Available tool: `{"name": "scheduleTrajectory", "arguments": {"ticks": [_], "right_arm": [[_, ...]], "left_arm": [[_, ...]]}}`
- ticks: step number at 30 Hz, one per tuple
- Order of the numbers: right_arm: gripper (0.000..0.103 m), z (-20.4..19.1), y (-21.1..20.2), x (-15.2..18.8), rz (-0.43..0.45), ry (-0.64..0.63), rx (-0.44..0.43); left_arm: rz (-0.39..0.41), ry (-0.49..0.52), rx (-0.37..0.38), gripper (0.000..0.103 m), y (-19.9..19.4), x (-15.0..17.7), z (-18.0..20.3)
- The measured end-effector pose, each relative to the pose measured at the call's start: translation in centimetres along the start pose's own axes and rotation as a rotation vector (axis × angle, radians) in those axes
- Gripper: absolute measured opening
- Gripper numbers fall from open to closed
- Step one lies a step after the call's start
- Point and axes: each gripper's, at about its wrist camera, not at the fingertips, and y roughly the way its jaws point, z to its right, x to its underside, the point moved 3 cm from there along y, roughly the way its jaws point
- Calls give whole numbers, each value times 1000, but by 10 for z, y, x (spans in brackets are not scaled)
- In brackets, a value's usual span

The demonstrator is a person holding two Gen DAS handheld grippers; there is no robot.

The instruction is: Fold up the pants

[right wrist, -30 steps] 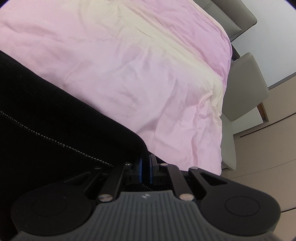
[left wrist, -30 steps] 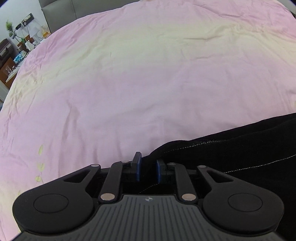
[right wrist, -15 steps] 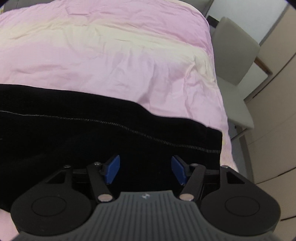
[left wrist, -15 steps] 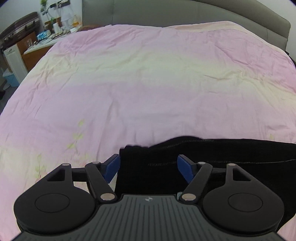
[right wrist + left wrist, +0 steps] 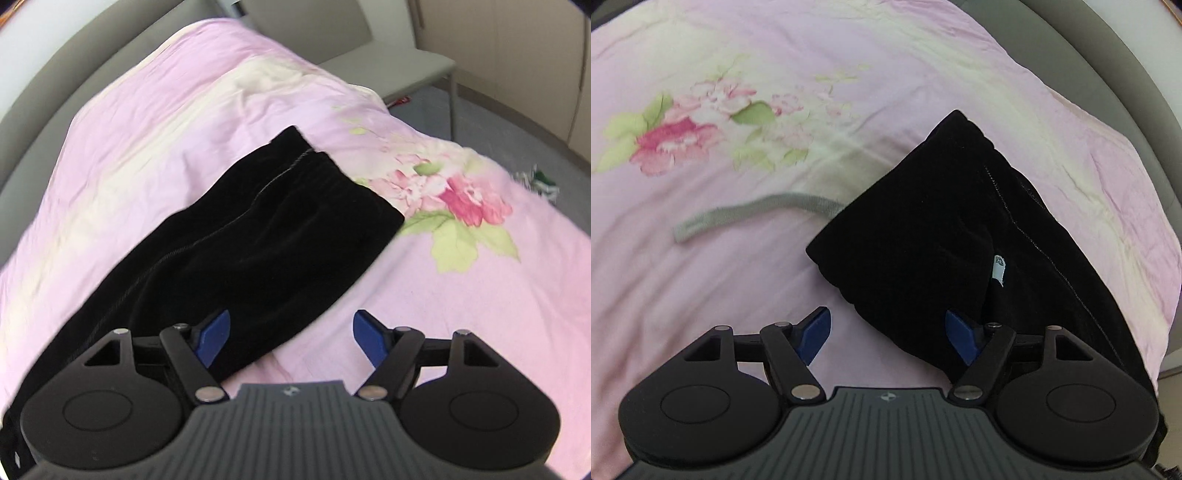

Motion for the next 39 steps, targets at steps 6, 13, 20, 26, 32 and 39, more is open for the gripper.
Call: {"name": "scheduleTrajectory", "arguments": {"ticks": [6, 13, 20, 26, 32, 39], "right_arm": [[68, 15, 32, -4, 46, 150, -11], [57, 56, 63, -19, 111, 344, -5], [11, 33, 42, -63, 170, 158, 62], [9, 31, 38, -73, 150, 10, 140], [10, 49, 72, -42, 117, -2, 187], [34, 48, 54, -45, 71, 15, 147]], "left_arm": [[49, -143, 46, 89, 24, 0, -4], [72, -219, 40, 90, 44, -2, -5], [66, -145, -26, 59, 28, -14, 8], [8, -70, -98, 53, 25, -27, 21], [-115, -88, -194, 55, 63, -40, 8], [-176, -79, -164, 80, 48, -42, 3]]}}
